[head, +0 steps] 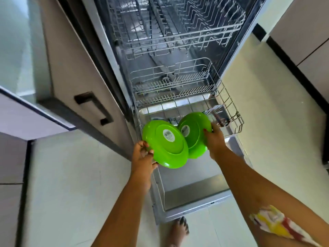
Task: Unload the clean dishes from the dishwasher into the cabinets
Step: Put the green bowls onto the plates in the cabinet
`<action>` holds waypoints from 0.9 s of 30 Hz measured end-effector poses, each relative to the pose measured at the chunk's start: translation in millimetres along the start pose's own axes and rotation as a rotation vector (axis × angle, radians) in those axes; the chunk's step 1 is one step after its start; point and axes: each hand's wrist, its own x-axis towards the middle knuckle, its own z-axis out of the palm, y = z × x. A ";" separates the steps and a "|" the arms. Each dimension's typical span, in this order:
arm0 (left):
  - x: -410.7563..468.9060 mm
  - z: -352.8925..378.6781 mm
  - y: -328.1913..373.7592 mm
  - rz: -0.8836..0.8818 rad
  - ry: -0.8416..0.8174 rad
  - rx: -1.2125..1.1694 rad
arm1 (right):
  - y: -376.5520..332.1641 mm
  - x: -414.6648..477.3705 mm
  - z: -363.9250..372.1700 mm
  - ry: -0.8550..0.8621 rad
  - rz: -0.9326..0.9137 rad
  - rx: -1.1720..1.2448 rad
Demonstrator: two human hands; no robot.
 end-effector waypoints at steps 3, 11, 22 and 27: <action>-29.6 -36.4 -11.8 -0.045 -0.035 -0.112 | 19.6 -39.6 -3.8 -0.030 0.074 0.075; -117.9 -196.6 -22.0 -0.148 0.108 -0.243 | 101.1 -206.0 68.3 -0.334 0.393 0.114; -103.8 -356.9 47.8 -0.026 0.316 -0.501 | 86.1 -264.9 289.0 -0.519 0.437 0.399; -19.9 -353.9 112.7 0.028 0.320 -0.597 | 15.7 -204.7 374.5 -0.513 0.385 0.543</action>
